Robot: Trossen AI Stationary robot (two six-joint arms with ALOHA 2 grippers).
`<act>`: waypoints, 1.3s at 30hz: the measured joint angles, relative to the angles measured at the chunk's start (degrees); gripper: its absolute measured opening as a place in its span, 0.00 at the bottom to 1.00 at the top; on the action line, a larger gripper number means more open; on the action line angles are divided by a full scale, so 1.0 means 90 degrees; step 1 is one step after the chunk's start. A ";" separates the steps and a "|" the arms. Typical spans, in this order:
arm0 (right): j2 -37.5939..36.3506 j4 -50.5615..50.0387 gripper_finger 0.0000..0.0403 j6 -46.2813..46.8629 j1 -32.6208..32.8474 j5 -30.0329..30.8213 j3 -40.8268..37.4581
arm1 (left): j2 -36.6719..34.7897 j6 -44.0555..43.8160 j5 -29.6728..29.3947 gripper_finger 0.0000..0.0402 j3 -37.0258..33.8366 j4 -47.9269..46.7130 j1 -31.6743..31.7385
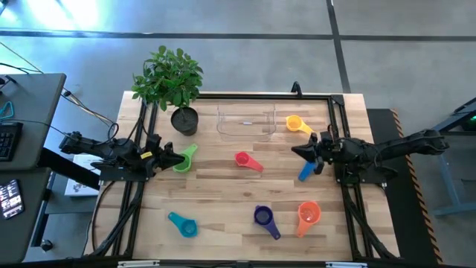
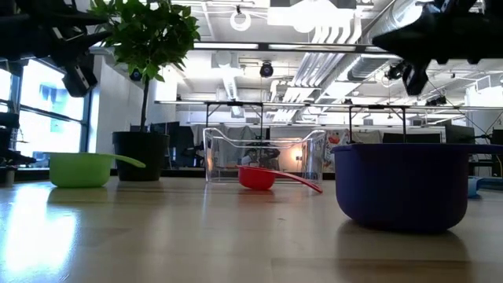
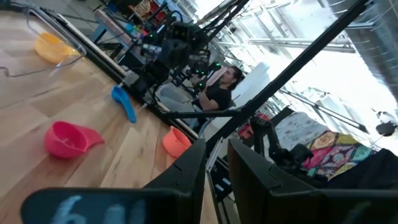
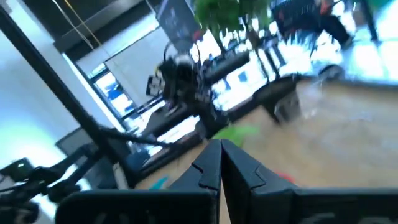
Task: Nest measuring cups in basket
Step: Move the orange measuring cup to the center right of the table
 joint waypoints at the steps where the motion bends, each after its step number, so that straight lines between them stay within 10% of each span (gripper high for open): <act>1: 0.0001 -0.0001 0.00 -0.0159 0.0000 0.0075 0.0106 | 0.0000 -0.0002 -0.0033 0.14 0.0000 -0.0011 0.0000; 16: 0.0011 -0.0469 0.25 -0.2510 -0.0044 0.0692 0.2241 | 0.0000 0.0008 -0.0234 0.14 0.0000 -0.0046 0.0000; 26: 0.0372 -0.1045 0.27 -0.3633 -0.0046 -0.0143 0.4161 | 0.0000 -0.0222 -0.0313 0.14 -0.0002 -0.0029 0.0002; 39: 0.2376 -0.4638 0.27 -0.4064 -0.0048 0.0116 0.7364 | 0.0000 0.0216 -0.0315 0.14 -0.0002 -0.0047 0.0000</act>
